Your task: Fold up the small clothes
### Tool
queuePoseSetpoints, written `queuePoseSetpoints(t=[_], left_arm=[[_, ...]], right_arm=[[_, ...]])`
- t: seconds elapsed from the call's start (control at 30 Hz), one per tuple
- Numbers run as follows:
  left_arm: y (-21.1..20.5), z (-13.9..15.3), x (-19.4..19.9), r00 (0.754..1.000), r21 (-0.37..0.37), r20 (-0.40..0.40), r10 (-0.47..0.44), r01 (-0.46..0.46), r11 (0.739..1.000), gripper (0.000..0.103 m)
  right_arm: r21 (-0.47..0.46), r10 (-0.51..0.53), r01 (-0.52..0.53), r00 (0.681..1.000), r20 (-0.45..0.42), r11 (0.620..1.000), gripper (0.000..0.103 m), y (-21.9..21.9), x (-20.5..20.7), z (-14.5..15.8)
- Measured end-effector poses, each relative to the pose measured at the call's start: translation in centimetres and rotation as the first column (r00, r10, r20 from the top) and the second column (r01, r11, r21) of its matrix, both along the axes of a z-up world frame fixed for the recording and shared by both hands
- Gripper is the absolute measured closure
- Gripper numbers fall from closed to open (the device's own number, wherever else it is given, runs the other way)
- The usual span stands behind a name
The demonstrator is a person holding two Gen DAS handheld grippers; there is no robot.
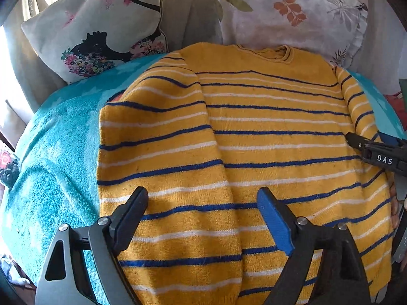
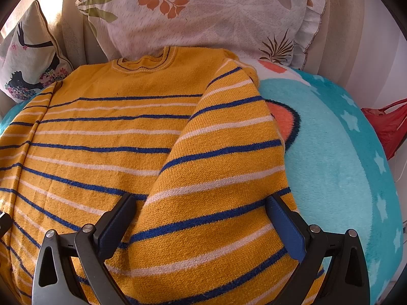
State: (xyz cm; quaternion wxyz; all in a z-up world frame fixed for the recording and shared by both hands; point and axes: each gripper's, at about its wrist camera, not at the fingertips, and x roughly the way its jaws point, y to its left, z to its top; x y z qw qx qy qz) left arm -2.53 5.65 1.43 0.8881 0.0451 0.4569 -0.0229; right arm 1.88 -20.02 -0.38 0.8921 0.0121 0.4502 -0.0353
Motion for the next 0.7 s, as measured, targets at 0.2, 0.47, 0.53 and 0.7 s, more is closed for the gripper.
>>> queuePoseSetpoints(t=[0.2,0.47,0.53,0.7], left_arm=[[0.33,-0.63,0.16,0.999,-0.001,-0.026,0.019,-0.019,1.0,0.019],[0.79,-0.6,0.21,0.999,-0.038,-0.027,0.028,-0.029,0.999,0.02],[0.69,-0.6,0.29,0.999,-0.039,-0.024,0.035,-0.035,0.999,0.021],[0.79,-0.58,0.11,0.999,-0.043,-0.011,0.047,-0.047,0.998,0.025]], right_arm=[[0.0,0.0,0.0,1.0,0.0,1.0,0.0,0.0,-0.01,0.0],[-0.001,0.0,0.0,1.0,0.0,1.0,0.0,0.05,0.0,0.01],[-0.001,0.0,0.0,1.0,0.0,1.0,0.0,0.06,0.0,0.01],[-0.001,0.0,0.0,1.0,0.0,1.0,0.0,0.07,0.0,0.01]])
